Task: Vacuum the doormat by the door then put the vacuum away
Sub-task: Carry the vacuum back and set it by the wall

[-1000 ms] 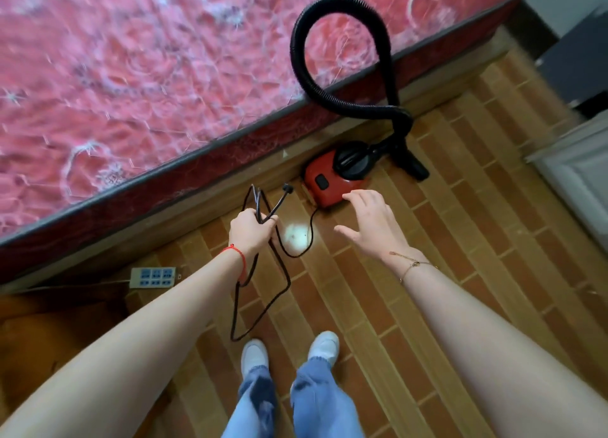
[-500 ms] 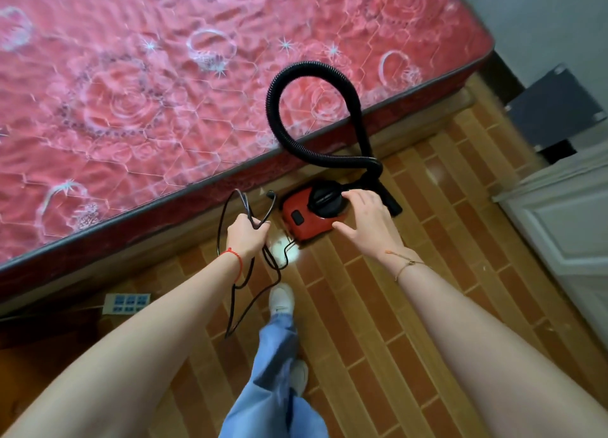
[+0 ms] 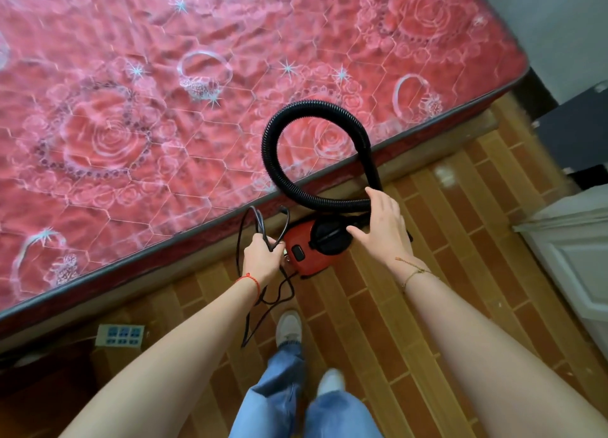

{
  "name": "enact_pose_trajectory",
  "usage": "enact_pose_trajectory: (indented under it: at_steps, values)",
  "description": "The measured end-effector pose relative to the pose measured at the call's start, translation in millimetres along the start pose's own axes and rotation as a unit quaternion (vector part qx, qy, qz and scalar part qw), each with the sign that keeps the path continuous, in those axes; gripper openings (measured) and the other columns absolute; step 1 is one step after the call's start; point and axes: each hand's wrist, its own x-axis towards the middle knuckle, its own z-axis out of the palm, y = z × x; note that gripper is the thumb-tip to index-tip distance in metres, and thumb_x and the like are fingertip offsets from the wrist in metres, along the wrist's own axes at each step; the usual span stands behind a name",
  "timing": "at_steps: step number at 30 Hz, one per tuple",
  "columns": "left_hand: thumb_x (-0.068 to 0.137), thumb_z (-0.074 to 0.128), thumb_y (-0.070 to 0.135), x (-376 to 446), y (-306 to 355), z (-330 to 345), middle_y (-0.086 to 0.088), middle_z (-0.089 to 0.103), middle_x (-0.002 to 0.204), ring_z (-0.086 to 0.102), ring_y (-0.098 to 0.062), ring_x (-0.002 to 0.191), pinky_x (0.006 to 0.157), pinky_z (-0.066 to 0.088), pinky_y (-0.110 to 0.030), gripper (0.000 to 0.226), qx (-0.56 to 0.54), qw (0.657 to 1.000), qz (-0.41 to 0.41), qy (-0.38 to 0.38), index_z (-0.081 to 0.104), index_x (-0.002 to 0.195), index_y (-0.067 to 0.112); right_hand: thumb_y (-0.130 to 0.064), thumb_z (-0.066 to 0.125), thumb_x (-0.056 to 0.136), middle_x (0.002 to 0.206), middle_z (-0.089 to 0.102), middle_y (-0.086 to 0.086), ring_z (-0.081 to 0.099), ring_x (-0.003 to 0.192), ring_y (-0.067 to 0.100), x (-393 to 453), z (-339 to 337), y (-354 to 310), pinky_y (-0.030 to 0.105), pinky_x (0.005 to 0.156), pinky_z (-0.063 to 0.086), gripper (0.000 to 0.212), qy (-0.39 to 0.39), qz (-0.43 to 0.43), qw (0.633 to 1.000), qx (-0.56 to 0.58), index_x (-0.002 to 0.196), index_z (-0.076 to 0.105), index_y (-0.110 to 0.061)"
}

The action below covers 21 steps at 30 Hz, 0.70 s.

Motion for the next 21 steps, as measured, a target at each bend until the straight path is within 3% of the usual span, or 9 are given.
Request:
enact_pose_trajectory:
  at_steps: [3, 9, 12, 15, 21]
  values:
    - [0.093, 0.058, 0.017, 12, 7, 15, 0.007, 0.053, 0.073, 0.049, -0.001, 0.063, 0.068, 0.036, -0.023, 0.014, 0.004, 1.000, 0.002, -0.010, 0.050, 0.102, 0.009, -0.039, 0.072, 0.084, 0.155, 0.025, 0.005, 0.022, 0.144, 0.023, 22, 4, 14, 0.042, 0.116, 0.030, 0.093, -0.012, 0.015, 1.000, -0.018, 0.153, 0.016, -0.013]
    - [0.092, 0.056, 0.014, 29, 18, 53, -0.002, 0.058, 0.087, 0.056, -0.018, 0.073, 0.069, 0.040, -0.027, 0.017, -0.016, 1.000, -0.020, -0.013, 0.047, 0.106, 0.012, -0.041, 0.078, 0.078, 0.159, 0.016, 0.008, 0.016, 0.146, 0.026, 59, 14, 48, 0.043, 0.116, 0.025, 0.110, -0.041, 0.039, 0.998, -0.022, 0.155, 0.005, -0.012]
    - [0.091, 0.056, 0.015, 37, 20, 78, -0.007, 0.066, 0.092, 0.064, -0.025, 0.083, 0.077, 0.049, -0.033, 0.015, -0.023, 0.999, -0.030, -0.003, 0.046, 0.102, 0.017, -0.042, 0.079, 0.075, 0.162, 0.009, 0.008, 0.010, 0.148, 0.027, 81, 20, 65, 0.044, 0.118, 0.021, 0.118, -0.075, 0.036, 0.996, -0.021, 0.155, -0.002, -0.012]
    - [0.091, 0.054, 0.010, 47, 26, 107, -0.008, 0.062, 0.105, 0.060, -0.026, 0.095, 0.080, 0.043, -0.030, 0.016, -0.003, 1.000, -0.018, 0.020, 0.046, 0.104, 0.017, -0.045, 0.081, 0.073, 0.163, 0.001, 0.006, 0.005, 0.149, 0.026, 101, 27, 84, 0.043, 0.119, 0.018, 0.125, -0.106, 0.016, 0.994, -0.023, 0.155, -0.009, -0.014]
    - [0.088, 0.056, 0.003, 73, 31, 164, -0.017, 0.050, 0.123, 0.052, -0.038, 0.112, 0.091, 0.043, -0.043, 0.040, 0.044, 0.997, -0.015, 0.056, 0.043, 0.126, 0.004, -0.051, 0.083, 0.067, 0.163, -0.007, 0.005, 0.000, 0.150, 0.026, 134, 51, 127, 0.044, 0.120, 0.013, 0.136, -0.137, -0.028, 0.990, -0.020, 0.153, -0.017, -0.017]
